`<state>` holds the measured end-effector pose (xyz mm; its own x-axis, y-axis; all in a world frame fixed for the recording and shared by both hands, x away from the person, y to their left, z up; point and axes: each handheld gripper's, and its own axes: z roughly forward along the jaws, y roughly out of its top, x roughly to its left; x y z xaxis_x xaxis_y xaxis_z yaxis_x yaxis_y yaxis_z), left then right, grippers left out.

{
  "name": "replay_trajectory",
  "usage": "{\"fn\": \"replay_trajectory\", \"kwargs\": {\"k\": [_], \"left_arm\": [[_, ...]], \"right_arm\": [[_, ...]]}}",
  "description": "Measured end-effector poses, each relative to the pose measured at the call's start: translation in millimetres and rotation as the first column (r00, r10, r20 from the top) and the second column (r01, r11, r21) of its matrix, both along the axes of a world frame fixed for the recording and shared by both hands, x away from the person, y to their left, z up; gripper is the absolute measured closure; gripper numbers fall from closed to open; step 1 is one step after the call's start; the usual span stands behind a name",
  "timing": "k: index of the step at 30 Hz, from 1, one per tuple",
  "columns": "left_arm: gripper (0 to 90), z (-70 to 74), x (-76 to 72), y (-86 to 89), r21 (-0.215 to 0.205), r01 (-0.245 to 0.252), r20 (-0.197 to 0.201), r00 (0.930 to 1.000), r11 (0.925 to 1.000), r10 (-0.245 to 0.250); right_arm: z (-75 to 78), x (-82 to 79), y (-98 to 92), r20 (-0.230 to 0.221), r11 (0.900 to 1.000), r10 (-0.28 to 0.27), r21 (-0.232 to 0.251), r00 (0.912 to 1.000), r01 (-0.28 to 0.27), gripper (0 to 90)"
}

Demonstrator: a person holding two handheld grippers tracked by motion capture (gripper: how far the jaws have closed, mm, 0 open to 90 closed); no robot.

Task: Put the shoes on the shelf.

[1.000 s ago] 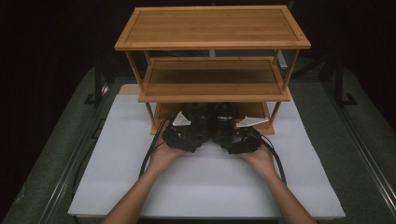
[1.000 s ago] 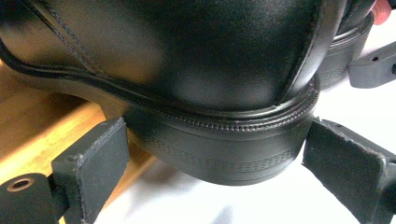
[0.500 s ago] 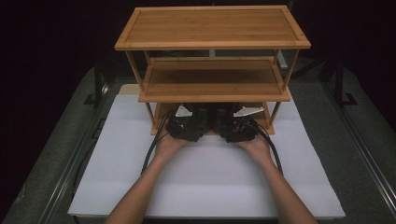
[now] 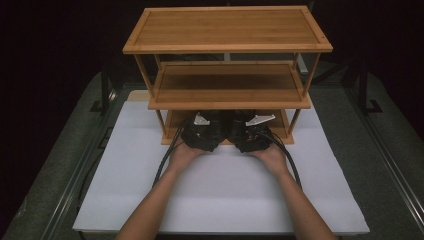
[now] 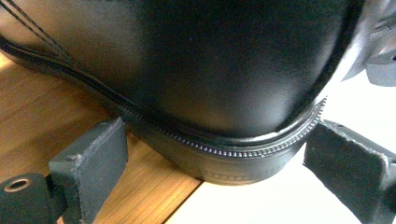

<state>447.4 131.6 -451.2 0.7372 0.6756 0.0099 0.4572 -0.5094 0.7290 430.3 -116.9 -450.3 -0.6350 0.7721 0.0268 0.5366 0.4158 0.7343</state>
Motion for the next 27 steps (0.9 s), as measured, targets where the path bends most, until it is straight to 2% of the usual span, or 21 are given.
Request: {"fn": "replay_trajectory", "kwargs": {"k": [1, 8, 13, 15, 17, 19, 20, 22, 27], "left_arm": [[6.2, -0.5, -0.8, -0.6, -0.009, -0.012, -0.008, 0.9999, 0.9999, 0.012], [5.6, -0.8, 0.3, 2.9, -0.014, 0.003, -0.007, 1.0000, 0.9999, -0.003], [6.1, 3.0, -3.3, 12.8, -0.033, 0.014, 0.002, 0.9999, 0.9993, -0.014], [6.1, 6.3, -6.0, 17.1, -0.026, 0.012, 0.002, 0.9999, 0.9996, -0.012], [6.1, 8.5, -10.5, 20.6, -0.043, 0.015, -0.009, 0.9998, 0.9990, -0.015], [6.0, 10.1, -14.1, 25.1, -0.022, 0.022, 0.011, 0.9997, 0.9995, -0.022], [6.0, 10.3, -16.2, 25.8, -0.027, 0.017, 0.014, 0.9998, 0.9995, -0.016], [5.9, 12.9, -22.7, 28.8, -0.031, 0.027, 0.015, 0.9995, 0.9991, -0.027], [1.7, 21.5, -39.1, 34.2, -0.004, 0.052, 0.011, 0.9986, 0.9987, -0.052]], "right_arm": [[-0.4, 0.1, -0.2, -0.002, 1.000, -0.001, 0.003, 1.0000, 0.001, 14.1], [-1.3, 1.2, -1.4, -0.010, 1.000, -0.006, 0.013, 0.9999, 0.006, 13.4], [-0.5, -1.8, -11.1, -0.005, 0.999, -0.006, 0.038, 1.0000, 0.006, 13.7], [0.1, -4.4, -16.6, -0.029, 0.997, -0.029, 0.067, 0.9992, 0.031, 13.7], [0.6, -7.7, -22.4, -0.020, 0.997, -0.027, 0.078, 0.9994, 0.028, 12.8], [0.7, -10.8, -26.4, -0.015, 0.996, -0.038, 0.074, 0.9992, 0.039, 12.2], [1.1, -13.7, -29.3, -0.016, 0.997, -0.039, 0.072, 0.9991, 0.040, 10.5], [2.3, -20.1, -34.0, -0.017, 0.997, -0.037, 0.073, 0.9992, 0.038, 9.6], [4.1, -36.5, -45.1, -0.018, 0.998, -0.034, 0.054, 0.9993, 0.035, 7.0]]}}
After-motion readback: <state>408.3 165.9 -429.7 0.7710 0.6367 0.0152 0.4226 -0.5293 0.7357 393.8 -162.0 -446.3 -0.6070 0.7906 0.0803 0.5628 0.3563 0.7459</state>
